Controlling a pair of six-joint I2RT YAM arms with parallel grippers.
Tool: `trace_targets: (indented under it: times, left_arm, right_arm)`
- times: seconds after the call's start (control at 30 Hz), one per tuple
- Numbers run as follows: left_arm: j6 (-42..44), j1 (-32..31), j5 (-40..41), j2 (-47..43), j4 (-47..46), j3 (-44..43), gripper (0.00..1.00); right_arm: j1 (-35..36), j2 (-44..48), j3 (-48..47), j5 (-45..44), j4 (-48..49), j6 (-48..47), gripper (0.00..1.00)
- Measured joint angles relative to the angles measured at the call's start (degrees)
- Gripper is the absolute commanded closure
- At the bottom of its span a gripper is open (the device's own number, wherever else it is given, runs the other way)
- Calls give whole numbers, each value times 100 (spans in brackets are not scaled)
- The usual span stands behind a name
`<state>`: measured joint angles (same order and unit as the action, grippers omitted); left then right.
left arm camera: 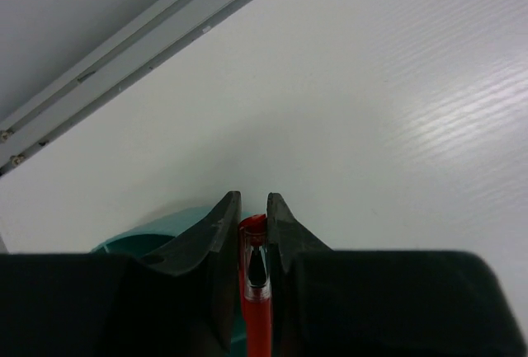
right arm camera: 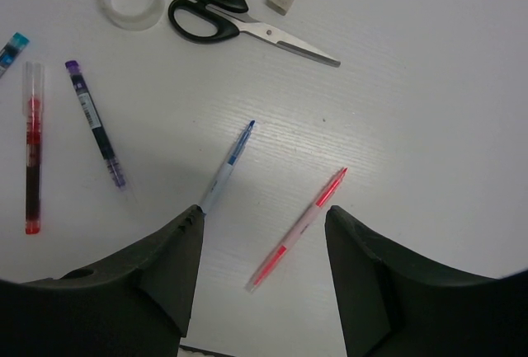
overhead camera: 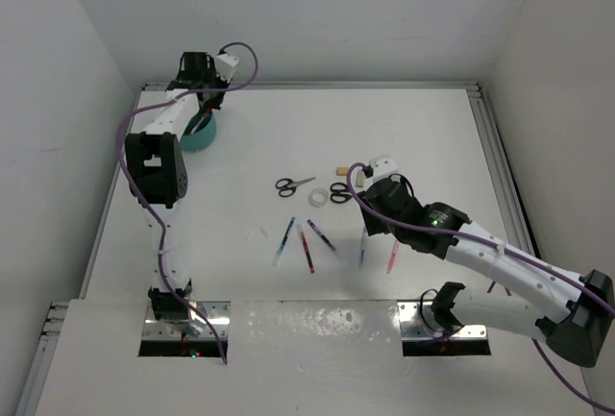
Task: Sort the stationery into containers
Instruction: Pick up the pen from the storage box.
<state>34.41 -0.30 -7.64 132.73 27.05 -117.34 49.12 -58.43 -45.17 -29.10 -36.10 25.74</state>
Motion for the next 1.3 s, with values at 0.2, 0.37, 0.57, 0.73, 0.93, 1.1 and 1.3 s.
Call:
trace_targets:
  times: [0.2, 0.37, 0.57, 0.73, 0.93, 1.1, 1.3]
  left_arm:
    - [-831, 348, -1078, -1228, -1300, 1438, 100]
    - [-1674, 1119, -2481, -2249, -2959, 2256, 100]
    - [-2942, 1838, -3980, -2997, -5729, 3775, 100]
    - [-3801, 1615, -4686, -3049, -6284, 3829, 100]
    - [-4590, 1377, -4994, -3805, -6535, 3978, 100]
    - [-5307, 1106, -4887, -4607, -6843, 4201, 100]
    - [-5934, 396, -4649, -4736, -7178, 4483, 100]
  right_arm:
    - [17, 37, 0, -24, 164, -79, 41]
    - [35, 61, 39, 151, 883, -518, 41]
    - [46, -323, 37, 754, 2190, -1530, 41]
    - [-402, -1663, -973, 2299, 3263, -2118, 42]
    - [-988, -3707, -3659, 4138, 4656, -1615, 44]
    - [-1034, -4607, -4059, 4931, 6288, -562, 46]
    - [-962, -5737, -4750, 5383, 7064, 308, 43]
